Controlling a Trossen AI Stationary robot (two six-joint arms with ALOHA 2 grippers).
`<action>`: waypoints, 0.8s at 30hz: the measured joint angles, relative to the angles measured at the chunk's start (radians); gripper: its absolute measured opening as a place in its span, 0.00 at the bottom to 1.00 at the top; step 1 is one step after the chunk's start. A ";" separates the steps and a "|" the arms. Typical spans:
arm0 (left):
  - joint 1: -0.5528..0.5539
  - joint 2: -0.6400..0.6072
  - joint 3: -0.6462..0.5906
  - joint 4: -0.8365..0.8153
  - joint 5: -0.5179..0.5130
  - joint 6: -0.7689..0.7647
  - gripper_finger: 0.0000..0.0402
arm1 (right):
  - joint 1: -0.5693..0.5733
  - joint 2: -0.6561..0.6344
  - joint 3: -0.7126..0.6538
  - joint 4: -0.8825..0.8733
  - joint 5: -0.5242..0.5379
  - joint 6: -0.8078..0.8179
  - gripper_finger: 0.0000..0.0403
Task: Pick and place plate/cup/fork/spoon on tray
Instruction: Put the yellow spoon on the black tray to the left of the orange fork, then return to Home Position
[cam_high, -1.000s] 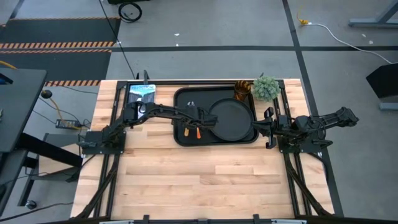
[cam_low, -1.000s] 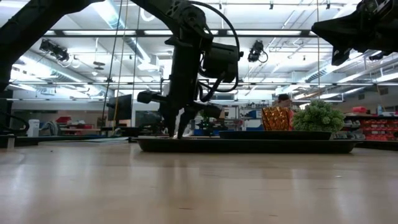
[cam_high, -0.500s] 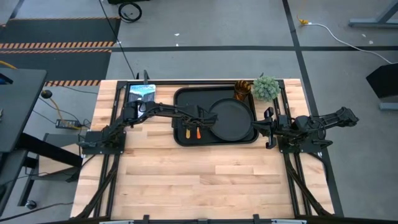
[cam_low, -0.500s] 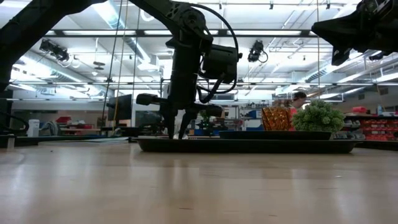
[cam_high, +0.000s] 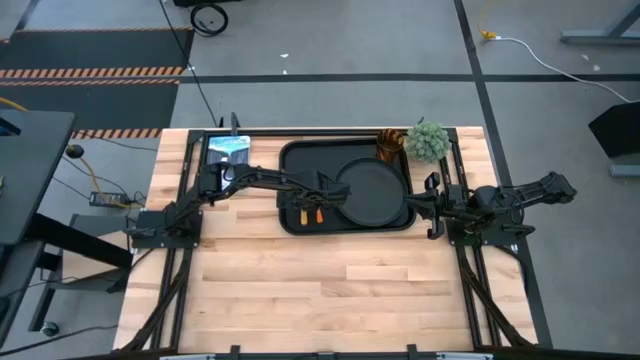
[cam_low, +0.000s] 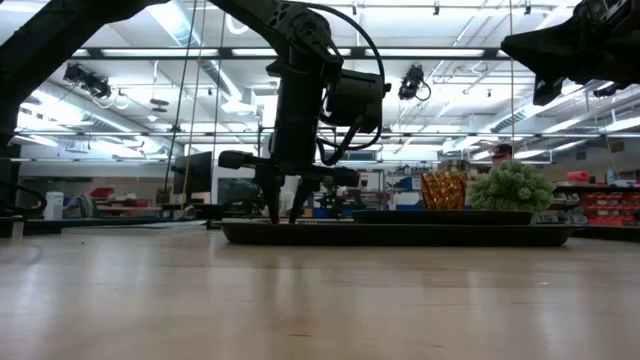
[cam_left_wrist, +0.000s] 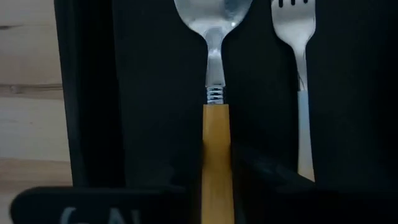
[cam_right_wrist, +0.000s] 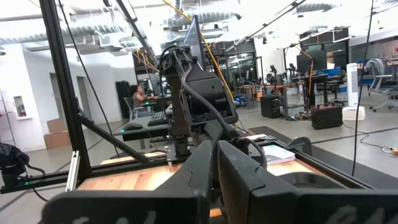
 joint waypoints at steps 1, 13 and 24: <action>0.000 0.000 0.000 0.000 0.000 0.000 0.24 | 0.000 0.000 0.000 0.000 0.000 0.000 0.08; -0.006 -0.008 0.036 -0.056 -0.003 0.207 0.28 | 0.000 0.000 0.000 0.000 0.000 0.000 0.08; -0.112 -0.045 0.350 -0.422 -0.120 0.719 0.27 | 0.000 0.000 0.000 -0.002 0.000 0.000 0.08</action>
